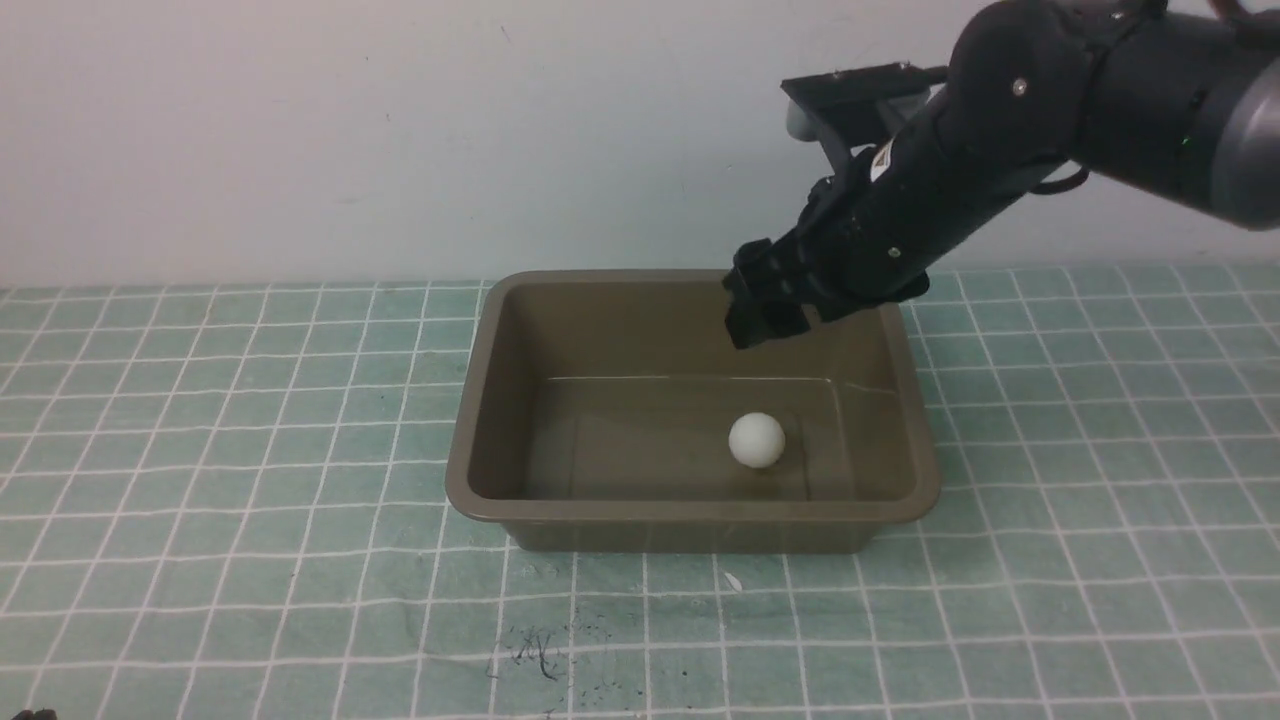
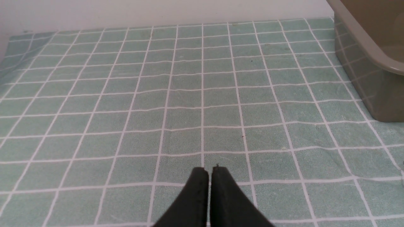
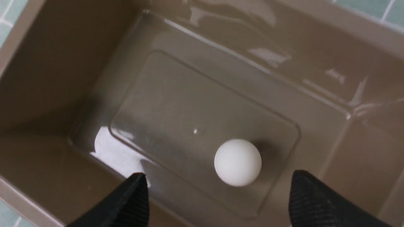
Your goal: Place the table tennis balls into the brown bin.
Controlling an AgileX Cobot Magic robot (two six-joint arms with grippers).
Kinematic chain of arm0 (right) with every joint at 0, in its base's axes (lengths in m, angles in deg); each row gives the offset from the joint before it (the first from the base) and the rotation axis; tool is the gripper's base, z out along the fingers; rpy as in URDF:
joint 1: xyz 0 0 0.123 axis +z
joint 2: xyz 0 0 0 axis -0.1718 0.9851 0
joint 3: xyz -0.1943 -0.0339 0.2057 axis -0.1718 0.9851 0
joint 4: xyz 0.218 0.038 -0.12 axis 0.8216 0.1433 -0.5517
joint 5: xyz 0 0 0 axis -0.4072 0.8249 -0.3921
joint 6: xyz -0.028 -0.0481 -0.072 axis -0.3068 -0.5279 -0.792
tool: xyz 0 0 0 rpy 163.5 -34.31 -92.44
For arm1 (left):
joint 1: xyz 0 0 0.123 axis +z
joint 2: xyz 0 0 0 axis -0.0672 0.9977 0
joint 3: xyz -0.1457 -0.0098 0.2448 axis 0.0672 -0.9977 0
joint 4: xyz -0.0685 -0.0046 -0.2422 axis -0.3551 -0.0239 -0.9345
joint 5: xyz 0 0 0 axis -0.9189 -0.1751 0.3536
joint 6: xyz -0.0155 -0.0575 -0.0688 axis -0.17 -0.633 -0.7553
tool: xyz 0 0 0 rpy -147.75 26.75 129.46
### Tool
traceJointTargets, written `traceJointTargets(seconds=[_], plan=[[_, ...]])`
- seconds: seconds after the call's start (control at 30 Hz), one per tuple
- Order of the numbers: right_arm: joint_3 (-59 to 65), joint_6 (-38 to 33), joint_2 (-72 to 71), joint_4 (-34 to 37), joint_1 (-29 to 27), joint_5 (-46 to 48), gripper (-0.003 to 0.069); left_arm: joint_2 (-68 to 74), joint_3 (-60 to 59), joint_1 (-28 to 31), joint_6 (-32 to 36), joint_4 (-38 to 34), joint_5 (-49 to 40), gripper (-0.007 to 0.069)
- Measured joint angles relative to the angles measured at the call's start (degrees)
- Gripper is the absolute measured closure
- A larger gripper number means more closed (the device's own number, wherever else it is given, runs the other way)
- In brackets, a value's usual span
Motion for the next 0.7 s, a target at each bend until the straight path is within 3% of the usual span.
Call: traceJointTargets(seconds=[0.07,0.23,0.3,0.43,0.7], plan=[[-0.21,0.43,-0.80,-0.84,0.00,0.00,0.0183,0.00,0.00,0.00,0.00,0.00,0.00,0.0629],[2.71,2.37,-12.36,-3.32,0.00,1.63,0.0537,0.00,0.00,0.00,0.00,0.00,0.00,0.0629],[6.80,2.37,-20.16,-3.85,0.00,-1.17,0.0625,0.00,0.00,0.00,0.00,0.00,0.00,0.0629],[18.07,2.37,-35.27,-3.85,0.00,-11.80,0.0666,0.00,0.00,0.00,0.00,0.00,0.00,0.0629],[50.15,4.72,-71.48,-3.80,0.00,-37.94,0.0672,0.00,0.00,0.00,0.00,0.00,0.00,0.0629]])
